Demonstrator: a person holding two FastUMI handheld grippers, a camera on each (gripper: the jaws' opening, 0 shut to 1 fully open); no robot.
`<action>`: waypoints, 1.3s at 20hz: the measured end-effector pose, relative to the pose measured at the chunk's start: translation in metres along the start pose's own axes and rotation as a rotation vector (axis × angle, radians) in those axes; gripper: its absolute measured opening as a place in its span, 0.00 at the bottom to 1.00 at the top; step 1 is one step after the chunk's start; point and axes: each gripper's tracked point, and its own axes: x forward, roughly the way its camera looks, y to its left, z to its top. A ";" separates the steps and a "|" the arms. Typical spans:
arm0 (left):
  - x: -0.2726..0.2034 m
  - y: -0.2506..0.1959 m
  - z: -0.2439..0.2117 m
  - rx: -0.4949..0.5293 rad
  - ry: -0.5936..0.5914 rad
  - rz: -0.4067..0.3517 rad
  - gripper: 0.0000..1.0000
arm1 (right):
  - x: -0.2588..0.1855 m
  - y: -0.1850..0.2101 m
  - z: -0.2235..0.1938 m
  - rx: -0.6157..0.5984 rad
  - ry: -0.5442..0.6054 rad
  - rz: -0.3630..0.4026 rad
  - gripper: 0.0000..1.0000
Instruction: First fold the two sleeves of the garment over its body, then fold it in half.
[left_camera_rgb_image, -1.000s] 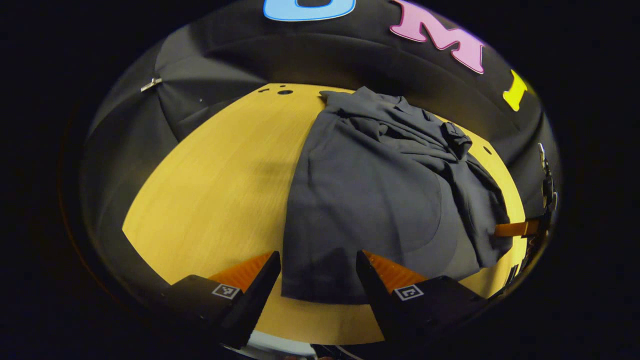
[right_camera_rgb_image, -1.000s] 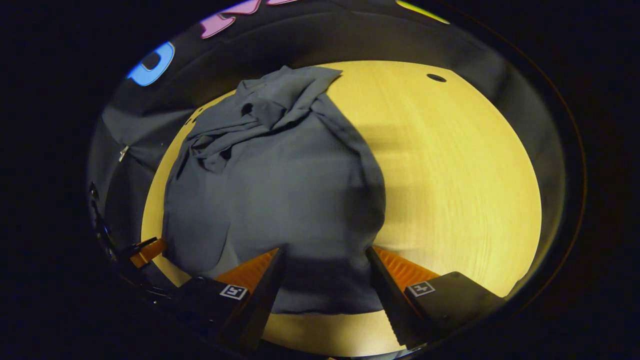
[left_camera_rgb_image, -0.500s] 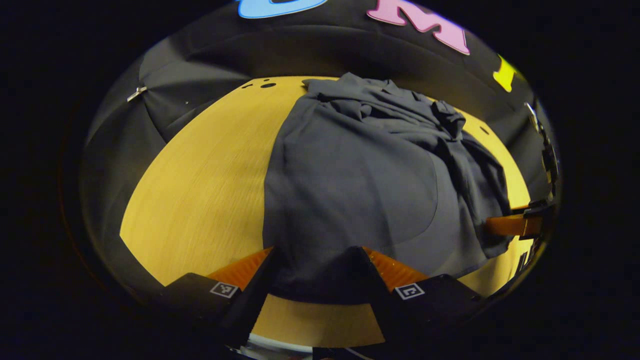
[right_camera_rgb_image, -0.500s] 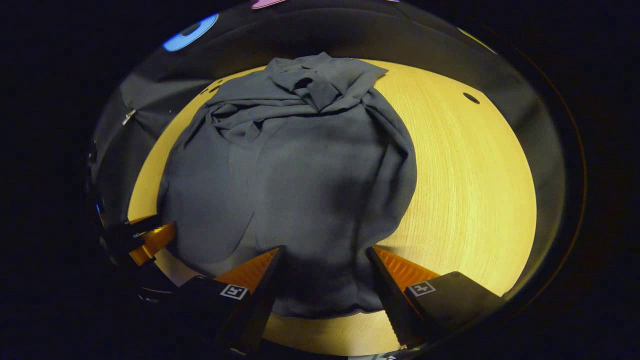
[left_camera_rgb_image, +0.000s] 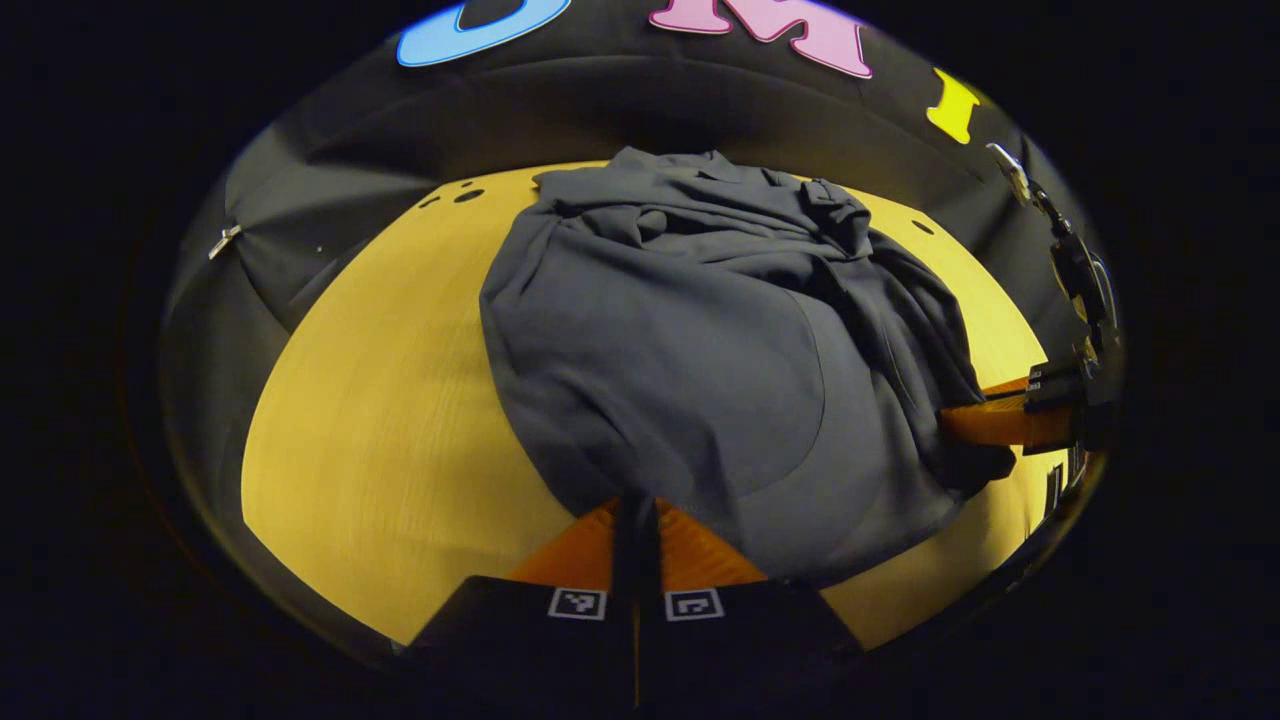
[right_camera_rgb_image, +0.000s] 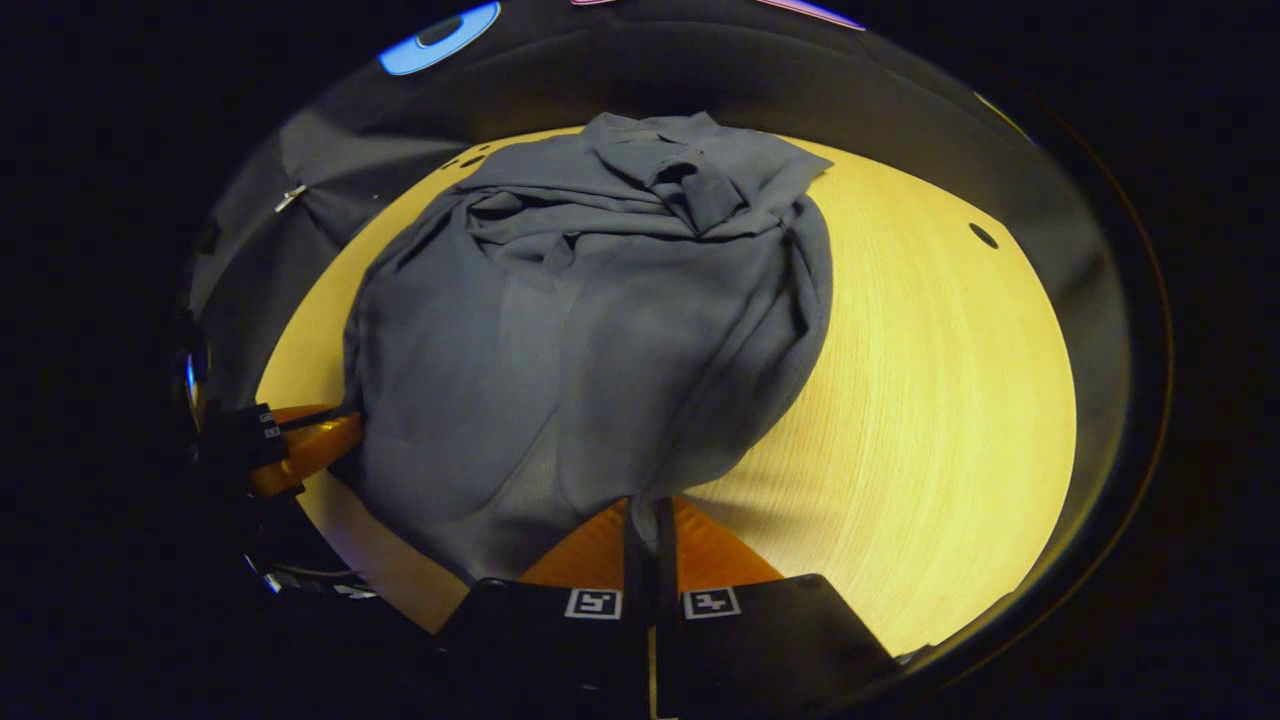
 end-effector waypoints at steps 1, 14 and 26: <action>-0.001 0.000 0.001 -0.013 -0.001 -0.006 0.06 | 0.000 0.000 0.001 0.010 0.003 0.017 0.08; -0.061 0.014 0.132 -0.194 -0.264 -0.008 0.06 | -0.026 0.014 0.067 0.092 -0.136 0.129 0.08; -0.039 0.023 0.274 -0.215 -0.480 -0.030 0.05 | -0.015 -0.027 0.221 0.110 -0.365 0.115 0.07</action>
